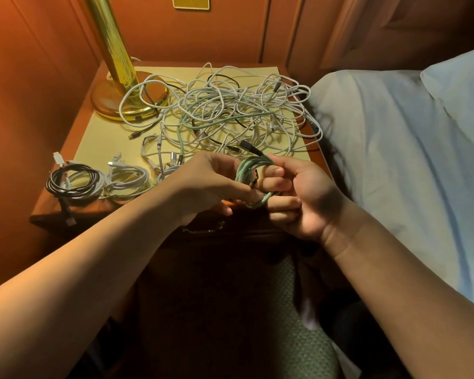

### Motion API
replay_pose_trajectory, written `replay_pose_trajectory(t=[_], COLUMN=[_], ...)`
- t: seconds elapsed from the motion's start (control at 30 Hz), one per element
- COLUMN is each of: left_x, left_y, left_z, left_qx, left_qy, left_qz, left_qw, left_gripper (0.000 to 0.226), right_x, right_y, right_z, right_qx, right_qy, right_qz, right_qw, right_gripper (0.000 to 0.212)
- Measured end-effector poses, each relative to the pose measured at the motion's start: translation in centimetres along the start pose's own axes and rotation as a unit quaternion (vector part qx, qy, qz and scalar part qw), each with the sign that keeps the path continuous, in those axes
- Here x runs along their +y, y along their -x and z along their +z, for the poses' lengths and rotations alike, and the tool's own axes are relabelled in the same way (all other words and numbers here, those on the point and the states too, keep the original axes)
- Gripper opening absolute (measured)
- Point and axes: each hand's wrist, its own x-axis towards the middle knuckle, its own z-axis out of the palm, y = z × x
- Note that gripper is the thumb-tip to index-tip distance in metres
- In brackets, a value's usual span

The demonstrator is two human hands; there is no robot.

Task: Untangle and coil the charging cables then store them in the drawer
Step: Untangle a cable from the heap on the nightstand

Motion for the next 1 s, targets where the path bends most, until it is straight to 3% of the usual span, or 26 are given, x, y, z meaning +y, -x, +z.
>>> replay_pose_trajectory(t=[0.07, 0.17, 0.27, 0.4, 0.6, 0.77, 0.83, 0.93, 1.0], left_x=[0.0, -0.3, -0.7, -0.3, -0.3, -0.8, -0.7, 0.3, 0.8], left_y=[0.1, 0.1, 0.4, 1.0, 0.8, 1.0, 1.0, 1.1, 1.7], left_z=[0.1, 0.7, 1.0, 1.8, 2.5, 3.0, 2.5, 0.7, 0.0], left_qx=[0.027, 0.101, 0.181, 0.262, 0.261, 0.274, 0.254, 0.170, 0.123], left_qy=[-0.045, -0.164, -0.345, -0.474, -0.476, -0.514, -0.474, -0.322, -0.259], left_qz=[0.023, 0.088, 0.140, 0.137, 0.111, 0.130, 0.133, 0.097, 0.087], left_qw=[0.998, 0.977, 0.910, 0.830, 0.832, 0.803, 0.833, 0.926, 0.954], left_gripper=[0.015, 0.031, 0.037, 0.036, 0.037, 0.042, 0.046, 0.047, 0.046], right_x=[0.1, 0.1, 0.4, 0.7, 0.7, 0.7, 0.2, -0.5, -1.0], right_y=[-0.1, -0.2, -0.2, -0.1, 0.4, 0.3, 0.2, -0.1, -0.2], right_z=[0.1, 0.2, 0.6, 1.1, 1.1, 1.3, 1.6, 1.8, 2.0], right_qx=[0.012, 0.039, 0.050, 0.088, 0.061, 0.048, 0.062, 0.075, 0.067], right_qy=[0.012, 0.043, 0.076, 0.143, 0.139, 0.119, 0.144, 0.209, 0.261], right_qz=[-0.007, -0.028, -0.045, -0.103, -0.101, -0.115, -0.119, -0.144, -0.163], right_qw=[1.000, 0.998, 0.995, 0.980, 0.983, 0.985, 0.980, 0.964, 0.949], right_gripper=[0.046, 0.048, 0.047, 0.045, 0.043, 0.047, 0.049, 0.047, 0.049])
